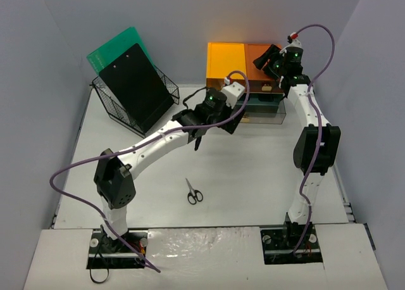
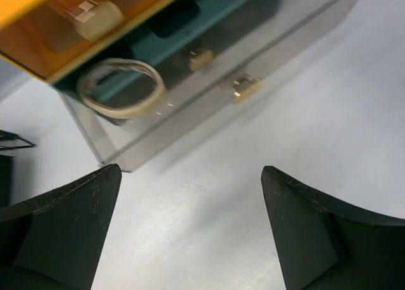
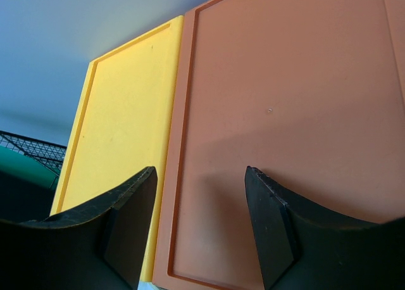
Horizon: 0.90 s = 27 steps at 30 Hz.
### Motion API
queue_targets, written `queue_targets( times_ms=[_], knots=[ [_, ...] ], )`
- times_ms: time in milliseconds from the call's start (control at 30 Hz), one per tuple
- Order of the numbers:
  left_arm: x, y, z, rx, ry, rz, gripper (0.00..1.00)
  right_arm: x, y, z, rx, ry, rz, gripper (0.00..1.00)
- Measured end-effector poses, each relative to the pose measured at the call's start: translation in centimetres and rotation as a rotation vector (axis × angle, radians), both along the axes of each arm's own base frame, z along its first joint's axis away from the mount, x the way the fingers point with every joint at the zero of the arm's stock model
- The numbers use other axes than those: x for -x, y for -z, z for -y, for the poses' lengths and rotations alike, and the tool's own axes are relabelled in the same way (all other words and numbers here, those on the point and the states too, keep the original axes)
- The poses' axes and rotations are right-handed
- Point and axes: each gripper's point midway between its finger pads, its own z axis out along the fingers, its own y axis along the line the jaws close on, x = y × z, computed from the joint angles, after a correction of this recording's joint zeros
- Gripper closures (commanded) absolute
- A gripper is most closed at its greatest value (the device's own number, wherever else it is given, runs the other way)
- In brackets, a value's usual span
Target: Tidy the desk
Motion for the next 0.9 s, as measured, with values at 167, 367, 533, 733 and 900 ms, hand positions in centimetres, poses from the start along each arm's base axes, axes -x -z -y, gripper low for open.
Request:
queue_targets(
  times_ms=[167, 367, 533, 733, 900],
  knots=[
    [1.8, 5.3, 2.4, 0.008, 0.035, -0.136, 0.11, 0.0, 0.0, 0.0, -0.002, 0.0, -0.001, 0.44],
    [0.8, 9.0, 3.3, 0.007, 0.01, -0.198, 0.11, 0.0, 0.0, 0.0, -0.006, 0.002, -0.003, 0.44],
    [-1.1, 9.8, 4.2, 0.017, -0.009, -0.197, 0.11, 0.0, 0.0, 0.0, -0.007, 0.003, -0.006, 0.44],
    [-3.9, 8.4, 3.9, 0.046, -0.055, -0.152, 0.11, 0.0, 0.1, 0.0, -0.007, 0.004, -0.009, 0.44],
    [-6.6, 7.3, 4.1, 0.065, -0.072, -0.108, 0.11, 0.1, 0.3, 0.0, -0.006, 0.004, -0.011, 0.44]
  ],
)
